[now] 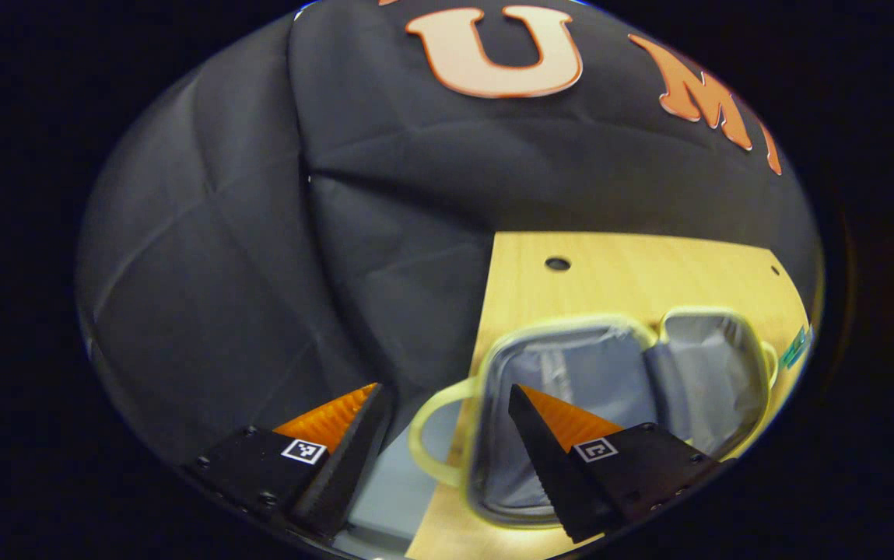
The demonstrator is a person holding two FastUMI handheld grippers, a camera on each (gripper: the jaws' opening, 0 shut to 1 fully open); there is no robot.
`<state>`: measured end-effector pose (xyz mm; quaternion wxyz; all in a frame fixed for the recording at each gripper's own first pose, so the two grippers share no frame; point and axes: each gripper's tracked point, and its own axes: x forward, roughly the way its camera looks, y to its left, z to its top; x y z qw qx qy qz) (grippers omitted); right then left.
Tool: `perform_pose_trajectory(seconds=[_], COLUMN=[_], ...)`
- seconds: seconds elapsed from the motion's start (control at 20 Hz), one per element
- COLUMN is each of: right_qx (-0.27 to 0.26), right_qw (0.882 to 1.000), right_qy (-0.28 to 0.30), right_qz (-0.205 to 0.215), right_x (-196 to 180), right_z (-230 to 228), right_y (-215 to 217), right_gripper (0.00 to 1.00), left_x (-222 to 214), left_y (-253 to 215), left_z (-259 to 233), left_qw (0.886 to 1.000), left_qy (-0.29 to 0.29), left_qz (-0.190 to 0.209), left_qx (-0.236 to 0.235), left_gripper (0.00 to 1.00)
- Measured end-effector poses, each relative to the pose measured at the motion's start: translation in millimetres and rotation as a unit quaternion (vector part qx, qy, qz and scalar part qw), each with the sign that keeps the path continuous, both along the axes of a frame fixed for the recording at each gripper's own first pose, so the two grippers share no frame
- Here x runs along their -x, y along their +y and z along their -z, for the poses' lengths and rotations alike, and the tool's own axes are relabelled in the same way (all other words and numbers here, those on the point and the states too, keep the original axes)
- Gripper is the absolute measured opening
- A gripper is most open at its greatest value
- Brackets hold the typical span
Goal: First open the suitcase, pack the skin care products into it, and then close the suitcase.
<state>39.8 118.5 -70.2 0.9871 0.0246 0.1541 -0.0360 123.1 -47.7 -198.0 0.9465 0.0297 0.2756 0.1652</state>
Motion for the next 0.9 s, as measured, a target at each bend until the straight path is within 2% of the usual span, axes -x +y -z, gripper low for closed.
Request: perform_pose_trajectory(seconds=[0.1,0.25,0.3,0.35,0.55,0.75,0.9], right_qx=[0.009,0.018,0.019,0.018,0.012,0.018,0.022], right_qw=[1.0,1.0,0.999,0.999,0.999,0.998,0.998], right_qy=[-0.003,-0.003,0.0,0.003,0.004,0.01,0.021], right_qz=[-0.006,-0.021,-0.026,-0.031,-0.05,-0.058,-0.062], right_x=[-1.2,-3.7,-4.5,-6.1,-8.6,-9.8,-9.5], right_z=[-1.7,-2.5,-1.4,-1.0,-5.9,-6.7,-2.9], right_y=[-8.5,-25.1,-31.5,-37.6,-65.7,-101.2,-126.9], right_gripper=[0.95,0.95,0.95,0.95,0.95,0.95,0.95], left_x=[-3.5,-8.0,-8.8,-27.4,-56.8,-68.7,-78.1], left_y=[-41.5,-122.3,-155.2,-191.9,-315.0,-421.5,-474.7], left_z=[-70.7,-169.5,-194.7,-206.1,-226.3,-215.0,-195.5], left_qw=[0.998,0.989,0.985,0.981,0.965,0.957,0.957], left_qy=[-0.05,-0.122,-0.14,-0.15,-0.169,-0.186,-0.17], left_qz=[0.026,0.076,0.095,0.111,0.177,0.192,0.2], left_qx=[0.001,0.021,0.032,0.041,0.093,0.109,0.122], left_gripper=[0.99,0.99,0.99,0.99,1.0,0.99,1.0])
